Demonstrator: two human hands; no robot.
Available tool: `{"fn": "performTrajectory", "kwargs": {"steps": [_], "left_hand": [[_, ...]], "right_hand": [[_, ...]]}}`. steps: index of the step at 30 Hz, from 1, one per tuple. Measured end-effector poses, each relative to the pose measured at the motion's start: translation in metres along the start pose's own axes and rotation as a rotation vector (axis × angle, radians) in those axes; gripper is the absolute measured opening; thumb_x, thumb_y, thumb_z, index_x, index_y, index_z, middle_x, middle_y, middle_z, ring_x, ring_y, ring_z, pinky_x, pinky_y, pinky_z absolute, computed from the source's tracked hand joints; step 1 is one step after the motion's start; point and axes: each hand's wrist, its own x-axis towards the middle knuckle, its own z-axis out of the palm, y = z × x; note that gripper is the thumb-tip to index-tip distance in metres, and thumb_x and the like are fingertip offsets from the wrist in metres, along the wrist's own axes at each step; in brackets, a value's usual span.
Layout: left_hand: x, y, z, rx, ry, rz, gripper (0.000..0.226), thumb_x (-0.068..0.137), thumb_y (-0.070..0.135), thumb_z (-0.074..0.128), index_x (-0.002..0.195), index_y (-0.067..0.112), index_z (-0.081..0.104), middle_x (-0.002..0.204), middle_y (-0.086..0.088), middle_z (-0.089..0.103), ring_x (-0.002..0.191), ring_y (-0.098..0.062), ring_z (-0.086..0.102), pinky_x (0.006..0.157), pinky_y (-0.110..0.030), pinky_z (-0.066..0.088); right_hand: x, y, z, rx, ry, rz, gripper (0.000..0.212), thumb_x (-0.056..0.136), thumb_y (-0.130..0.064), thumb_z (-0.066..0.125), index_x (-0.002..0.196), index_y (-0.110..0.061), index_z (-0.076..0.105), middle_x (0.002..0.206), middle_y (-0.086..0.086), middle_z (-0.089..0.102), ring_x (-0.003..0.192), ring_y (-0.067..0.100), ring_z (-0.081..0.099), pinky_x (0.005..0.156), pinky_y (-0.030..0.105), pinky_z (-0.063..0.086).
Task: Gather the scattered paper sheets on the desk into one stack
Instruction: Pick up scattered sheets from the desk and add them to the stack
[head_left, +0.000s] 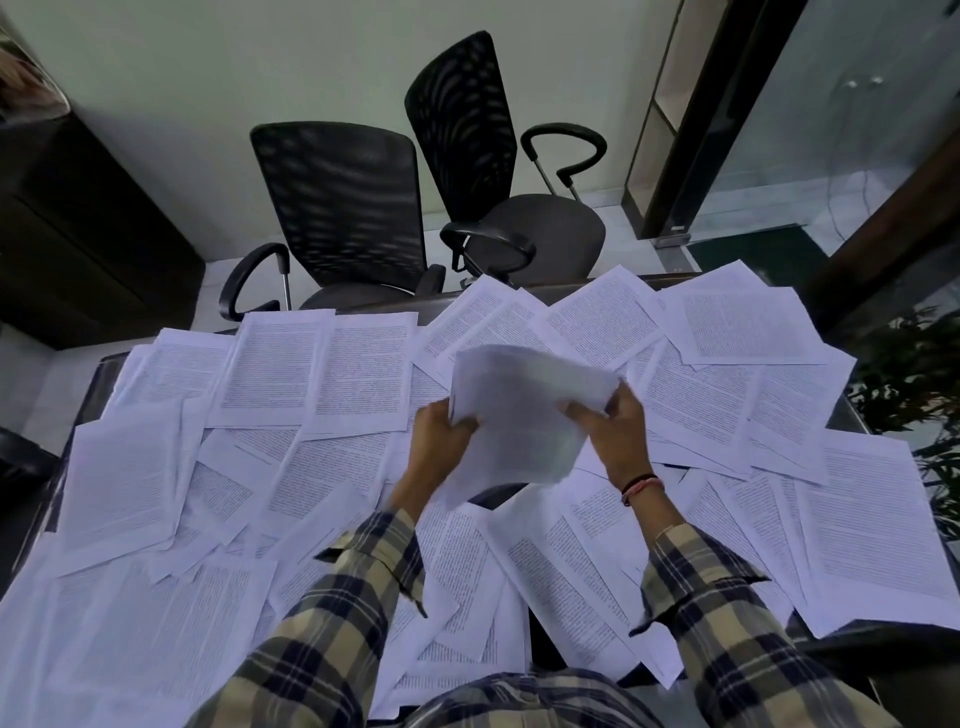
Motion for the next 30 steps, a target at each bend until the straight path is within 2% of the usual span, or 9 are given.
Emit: {"fn": "performTrajectory", "kwargs": {"steps": [4, 7, 9, 11, 13, 17, 23, 27, 30], "left_hand": [[0.006, 0.033, -0.029, 0.397, -0.007, 0.387, 0.018, 0.089, 0.009, 0.067, 0.073, 0.003, 0.064, 0.073, -0.009, 0.063, 0.065, -0.028, 0.051, 0.061, -0.029, 0.031], [0.011, 0.051, -0.027, 0.642, -0.079, 0.527, 0.013, 0.089, 0.013, 0.062, 0.08, 0.006, 0.067, 0.086, -0.012, 0.068, 0.081, -0.034, 0.06, 0.065, -0.032, 0.033], [0.013, 0.059, -0.023, 0.705, -0.117, 0.54, 0.011, 0.089, 0.016, 0.06, 0.083, 0.009, 0.067, 0.087, -0.01, 0.067, 0.083, -0.033, 0.061, 0.065, -0.033, 0.035], [0.014, 0.056, -0.026, 0.719, -0.142, 0.503, 0.012, 0.091, 0.023, 0.06, 0.088, 0.014, 0.067, 0.087, -0.008, 0.066, 0.081, -0.03, 0.062, 0.067, -0.034, 0.044], [0.016, 0.042, -0.034, 0.781, -0.175, 0.427, 0.012, 0.092, 0.027, 0.06, 0.09, 0.016, 0.065, 0.085, -0.006, 0.064, 0.082, -0.03, 0.066, 0.073, -0.036, 0.053], [0.017, 0.005, -0.044, 0.912, -0.233, 0.274, 0.015, 0.091, 0.02, 0.064, 0.104, 0.014, 0.069, 0.102, -0.01, 0.065, 0.095, -0.035, 0.066, 0.082, -0.039, 0.05], [0.009, -0.015, -0.026, 0.837, -0.273, 0.246, 0.013, 0.093, 0.025, 0.063, 0.094, 0.012, 0.067, 0.096, -0.008, 0.068, 0.091, -0.033, 0.067, 0.079, -0.039, 0.051], [0.008, -0.011, -0.018, 0.819, -0.257, 0.298, 0.038, 0.094, 0.053, 0.061, 0.097, 0.016, 0.067, 0.095, -0.004, 0.069, 0.087, -0.026, 0.066, 0.079, -0.038, 0.054], [0.006, -0.001, -0.01, 0.836, -0.209, 0.362, 0.059, 0.094, 0.074, 0.046, 0.088, 0.017, 0.06, 0.084, 0.001, 0.063, 0.077, -0.021, 0.06, 0.069, -0.034, 0.049]], "right_hand": [[0.019, -0.024, -0.015, -0.375, -0.018, -0.379, 0.098, 0.078, -0.032, 0.09, 0.156, -0.027, 0.03, 0.162, -0.002, 0.034, 0.147, 0.011, 0.033, 0.114, 0.016, 0.028], [0.026, -0.043, 0.001, -0.553, -0.287, -0.474, 0.071, 0.087, -0.027, 0.082, 0.148, -0.019, 0.049, 0.151, 0.005, 0.051, 0.137, 0.015, 0.046, 0.115, 0.027, 0.036], [0.026, -0.042, 0.012, -0.56, -0.353, -0.537, 0.033, 0.091, -0.015, 0.075, 0.123, -0.008, 0.071, 0.121, 0.013, 0.072, 0.111, 0.023, 0.066, 0.103, 0.043, 0.053], [0.024, -0.031, 0.014, -0.451, -0.287, -0.487, 0.011, 0.095, -0.008, 0.069, 0.102, -0.009, 0.078, 0.095, 0.007, 0.077, 0.089, 0.014, 0.07, 0.085, 0.04, 0.06], [0.02, -0.013, 0.009, -0.313, -0.168, -0.306, 0.012, 0.095, -0.008, 0.069, 0.092, -0.017, 0.077, 0.085, -0.003, 0.075, 0.08, 0.006, 0.068, 0.074, 0.03, 0.056], [0.004, 0.028, -0.004, -0.063, -0.113, -0.01, 0.016, 0.092, -0.02, 0.076, 0.105, -0.011, 0.077, 0.098, 0.006, 0.077, 0.095, 0.027, 0.071, 0.081, 0.037, 0.057], [-0.016, 0.049, -0.01, -0.008, -0.172, 0.038, 0.021, 0.086, -0.024, 0.081, 0.1, -0.01, 0.076, 0.093, 0.005, 0.075, 0.086, 0.015, 0.067, 0.076, 0.028, 0.053], [-0.012, 0.042, -0.007, 0.06, -0.129, 0.125, 0.021, 0.097, -0.029, 0.066, 0.101, -0.01, 0.073, 0.094, -0.001, 0.073, 0.091, 0.014, 0.065, 0.079, 0.022, 0.051], [-0.009, 0.044, -0.008, 0.015, -0.079, 0.039, 0.017, 0.092, -0.03, 0.073, 0.09, -0.013, 0.076, 0.084, 0.0, 0.073, 0.083, 0.014, 0.065, 0.078, 0.028, 0.051]]}}
